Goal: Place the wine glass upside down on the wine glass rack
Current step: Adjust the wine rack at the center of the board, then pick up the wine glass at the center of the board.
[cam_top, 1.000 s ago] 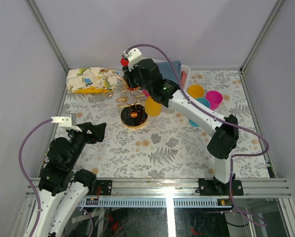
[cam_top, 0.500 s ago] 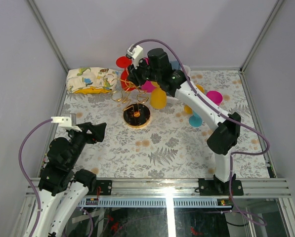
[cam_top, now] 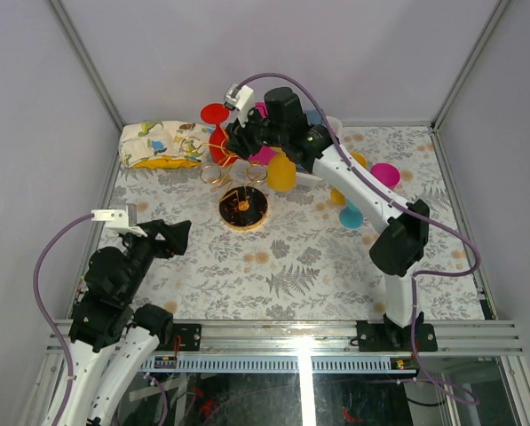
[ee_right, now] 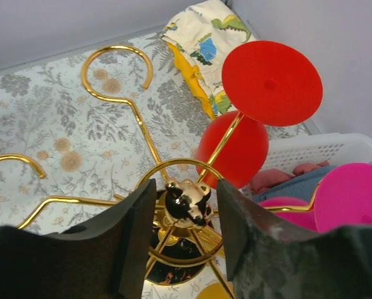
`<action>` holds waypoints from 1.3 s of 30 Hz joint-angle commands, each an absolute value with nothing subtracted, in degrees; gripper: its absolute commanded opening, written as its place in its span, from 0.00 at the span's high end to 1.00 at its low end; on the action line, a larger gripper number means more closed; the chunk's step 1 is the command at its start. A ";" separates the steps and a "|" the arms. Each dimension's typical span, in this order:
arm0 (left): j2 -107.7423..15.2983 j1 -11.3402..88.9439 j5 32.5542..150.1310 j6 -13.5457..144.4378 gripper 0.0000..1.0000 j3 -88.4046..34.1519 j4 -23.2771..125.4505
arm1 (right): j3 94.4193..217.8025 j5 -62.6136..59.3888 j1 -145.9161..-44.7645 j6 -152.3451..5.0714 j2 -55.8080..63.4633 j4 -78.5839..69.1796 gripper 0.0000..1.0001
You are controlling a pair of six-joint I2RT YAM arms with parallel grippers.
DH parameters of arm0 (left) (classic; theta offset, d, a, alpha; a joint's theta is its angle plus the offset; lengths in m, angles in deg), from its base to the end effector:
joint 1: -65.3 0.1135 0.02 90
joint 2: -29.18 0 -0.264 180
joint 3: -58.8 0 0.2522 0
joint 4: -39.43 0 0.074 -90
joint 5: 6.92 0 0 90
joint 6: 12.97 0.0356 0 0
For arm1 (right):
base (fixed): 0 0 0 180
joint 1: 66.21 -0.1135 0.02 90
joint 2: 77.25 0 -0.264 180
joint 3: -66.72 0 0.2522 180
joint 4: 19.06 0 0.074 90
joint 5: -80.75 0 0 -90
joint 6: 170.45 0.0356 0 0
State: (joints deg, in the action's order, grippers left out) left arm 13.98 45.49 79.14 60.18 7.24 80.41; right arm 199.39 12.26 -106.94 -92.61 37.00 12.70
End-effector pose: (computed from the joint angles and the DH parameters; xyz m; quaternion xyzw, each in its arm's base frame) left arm 0.0737 -0.0240 0.3234 -0.0043 0.7350 -0.1891 0.6512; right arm 0.3491 0.3178 0.4092 -0.4468 0.6385 0.2922 0.5543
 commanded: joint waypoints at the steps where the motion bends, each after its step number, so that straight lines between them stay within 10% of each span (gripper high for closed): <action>1: 13.91 45.79 78.55 59.80 0.25 7.07 79.56 | 198.36 9.16 -106.73 -91.14 31.18 7.70 0.45; 20: 13.28 45.79 79.54 59.97 0.24 7.16 79.25 | 163.34 -28.57 -106.73 -76.21 -3.84 0.02 0.15; 39: 11.03 45.79 80.26 59.97 0.22 7.20 78.78 | 146.20 -36.76 -106.73 -55.81 -24.27 38.38 0.01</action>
